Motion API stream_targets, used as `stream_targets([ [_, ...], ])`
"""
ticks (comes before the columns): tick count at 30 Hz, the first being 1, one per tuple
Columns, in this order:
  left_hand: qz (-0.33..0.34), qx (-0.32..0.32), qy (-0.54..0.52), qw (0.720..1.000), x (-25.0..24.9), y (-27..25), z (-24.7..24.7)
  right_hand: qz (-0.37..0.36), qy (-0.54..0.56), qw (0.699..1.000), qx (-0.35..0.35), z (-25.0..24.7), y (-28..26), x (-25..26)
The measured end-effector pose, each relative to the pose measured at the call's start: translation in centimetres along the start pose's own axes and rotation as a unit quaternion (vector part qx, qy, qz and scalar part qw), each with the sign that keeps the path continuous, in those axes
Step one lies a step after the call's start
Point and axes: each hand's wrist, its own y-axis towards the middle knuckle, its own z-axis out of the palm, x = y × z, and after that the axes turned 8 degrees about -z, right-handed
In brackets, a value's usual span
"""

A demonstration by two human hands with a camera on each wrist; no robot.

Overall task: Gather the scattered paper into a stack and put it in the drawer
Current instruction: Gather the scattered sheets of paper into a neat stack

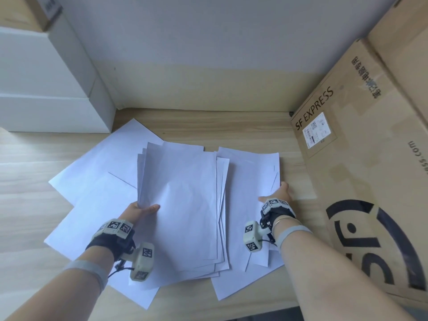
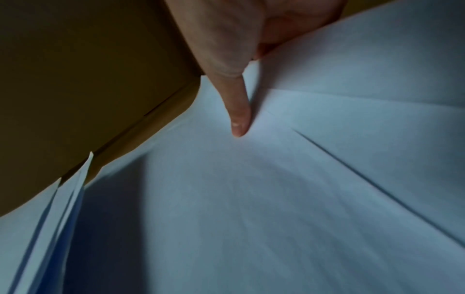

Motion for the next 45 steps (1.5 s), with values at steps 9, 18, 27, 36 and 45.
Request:
stream_targets([
  [9, -0.002, -0.016, -0.022, 1.000, 1.0, 0.1, -0.8, -0.061, 0.009, 0.998, 0.000, -1.0, -0.8, -0.7],
  [18, 0.010, -0.040, -0.036, 0.998, 1.3, -0.6, -0.7, -0.061, 0.024, 0.992, -0.108, -5.0, 0.0, -1.0],
  [27, 0.013, -0.047, 0.006, 0.999, 0.9, -0.7, -1.1, -0.071, 0.030, 0.992, -0.104, -5.3, 0.2, 0.6],
  [36, 0.022, -0.048, 0.010, 0.999, 1.0, -0.2, -1.7, -0.077, 0.035, 0.987, -0.140, -8.1, 0.6, 1.9],
  [45, 0.031, -0.044, 0.016, 0.998, 0.6, -0.1, -1.7, -0.110, 0.021, 0.993, -0.036, -3.3, -1.7, 3.5],
])
